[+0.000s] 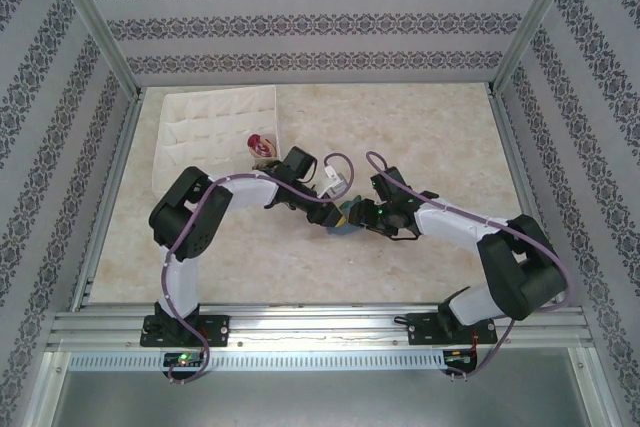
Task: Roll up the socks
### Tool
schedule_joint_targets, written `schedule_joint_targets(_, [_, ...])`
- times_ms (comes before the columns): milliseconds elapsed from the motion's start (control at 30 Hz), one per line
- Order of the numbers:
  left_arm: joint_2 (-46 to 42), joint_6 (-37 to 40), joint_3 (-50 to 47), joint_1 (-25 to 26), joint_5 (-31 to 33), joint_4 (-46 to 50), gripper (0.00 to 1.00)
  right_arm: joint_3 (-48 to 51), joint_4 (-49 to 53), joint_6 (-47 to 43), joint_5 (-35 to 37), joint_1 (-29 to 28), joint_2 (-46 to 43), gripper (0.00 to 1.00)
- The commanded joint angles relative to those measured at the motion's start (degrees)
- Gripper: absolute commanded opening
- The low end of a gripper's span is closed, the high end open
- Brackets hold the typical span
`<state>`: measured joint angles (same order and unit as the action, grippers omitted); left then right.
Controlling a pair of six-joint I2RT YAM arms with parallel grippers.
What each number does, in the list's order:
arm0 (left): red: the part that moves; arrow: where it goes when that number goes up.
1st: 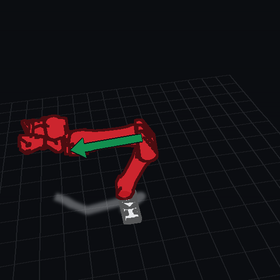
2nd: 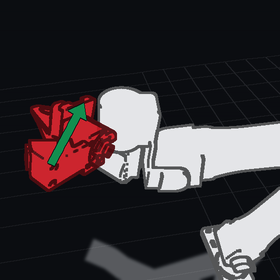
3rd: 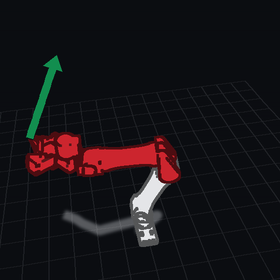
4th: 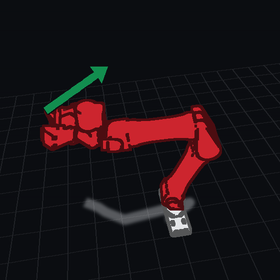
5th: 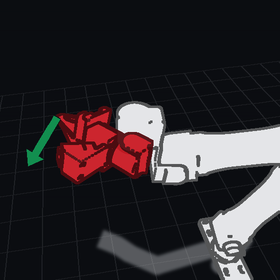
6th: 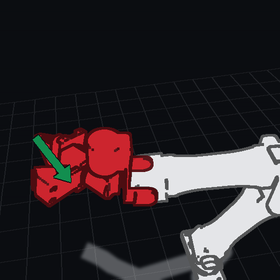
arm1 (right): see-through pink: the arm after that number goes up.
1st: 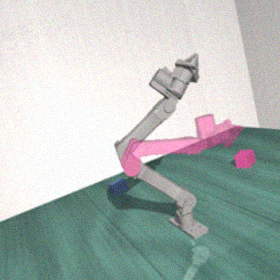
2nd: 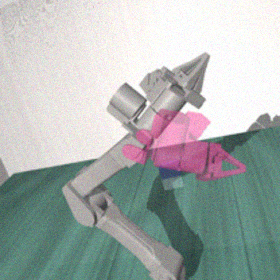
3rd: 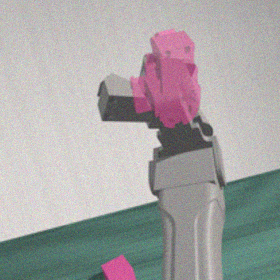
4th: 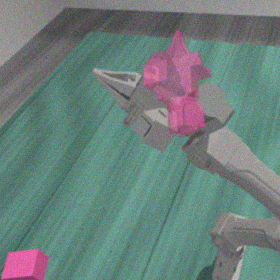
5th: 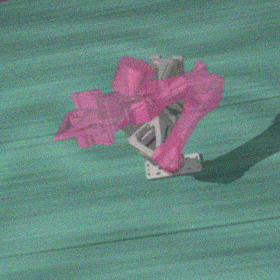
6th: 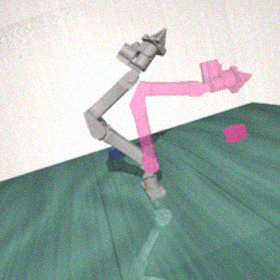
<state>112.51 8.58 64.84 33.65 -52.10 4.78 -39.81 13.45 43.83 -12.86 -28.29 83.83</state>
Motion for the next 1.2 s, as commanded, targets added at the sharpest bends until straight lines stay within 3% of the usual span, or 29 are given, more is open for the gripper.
schedule_joint_targets(0, [-3.6, 4.5, -4.6, 0.4, 4.2, -0.4, 0.37, 0.5, 1.9, 1.5, 2.8, 1.2, 1.8, 0.56])
schedule_joint_targets(233, [-11.7, 9.5, -11.9, 2.5, 12.3, -10.6, 0.43, 1.0, 1.4, 2.1, 1.7, 2.0, 2.6, 0.61])
schedule_joint_targets(500, [-6.3, 1.5, -8.3, 2.8, 13.3, -13.3, 0.40, -0.7, 1.0, 1.9, -1.1, 2.0, 5.8, 0.62])
schedule_joint_targets(800, [2.2, -4.3, -0.7, 2.7, 16.1, -1.4, 0.33, -1.7, -0.6, 2.5, -3.9, 2.3, 6.3, 0.65])
schedule_joint_targets(1167, [7.0, -5.3, 1.4, 2.5, 10.9, 3.3, 0.26, -2.3, -7.8, 6.6, -7.1, 4.6, 8.6, 0.66])
